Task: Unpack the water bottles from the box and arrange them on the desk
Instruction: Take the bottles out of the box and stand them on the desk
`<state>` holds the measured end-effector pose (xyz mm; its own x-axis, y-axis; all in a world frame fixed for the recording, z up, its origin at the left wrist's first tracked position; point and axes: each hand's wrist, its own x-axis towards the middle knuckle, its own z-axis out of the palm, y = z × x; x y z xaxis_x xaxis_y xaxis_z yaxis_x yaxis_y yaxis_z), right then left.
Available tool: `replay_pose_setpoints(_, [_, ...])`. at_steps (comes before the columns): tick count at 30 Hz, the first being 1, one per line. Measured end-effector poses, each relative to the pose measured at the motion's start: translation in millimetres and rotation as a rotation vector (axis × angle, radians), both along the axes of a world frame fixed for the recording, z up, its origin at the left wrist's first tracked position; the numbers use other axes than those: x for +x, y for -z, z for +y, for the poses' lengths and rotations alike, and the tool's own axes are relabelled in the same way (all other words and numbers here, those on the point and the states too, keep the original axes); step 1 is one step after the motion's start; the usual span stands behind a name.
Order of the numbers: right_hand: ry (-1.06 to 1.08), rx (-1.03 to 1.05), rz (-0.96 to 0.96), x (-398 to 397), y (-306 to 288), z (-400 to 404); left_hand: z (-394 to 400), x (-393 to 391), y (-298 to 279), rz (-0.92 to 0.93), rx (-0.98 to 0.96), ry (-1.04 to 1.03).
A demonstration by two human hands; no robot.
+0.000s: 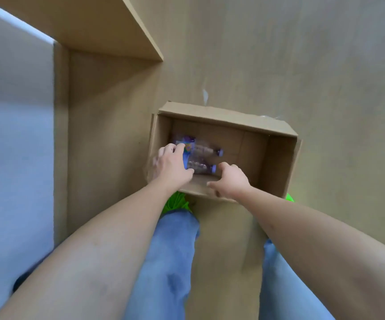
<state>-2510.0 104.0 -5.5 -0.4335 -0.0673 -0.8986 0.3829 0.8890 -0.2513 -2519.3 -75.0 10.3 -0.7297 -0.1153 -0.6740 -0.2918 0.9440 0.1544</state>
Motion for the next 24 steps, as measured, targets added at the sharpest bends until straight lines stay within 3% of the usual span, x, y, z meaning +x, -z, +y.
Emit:
replay_pose_setpoints(9, [-0.148, -0.003, -0.053, -0.8, 136.9, -13.7, 14.5, -33.6, 132.7, -0.004, -0.040, 0.120])
replay_pose_setpoints(13, [-0.172, -0.066, -0.049, 0.7, 170.9, -18.8, 19.2, -39.6, 170.2, -0.116, -0.022, 0.211])
replay_pose_setpoints(18, [-0.171, -0.094, -0.063, 9.5, 186.0, -21.5, 24.4, -46.3, 185.2, -0.211, -0.068, 0.313])
replay_pose_setpoints(24, [-0.219, -0.105, -0.007, 4.1, 166.2, -16.6, 31.3, -62.8, 160.7, -0.177, -0.131, 0.438])
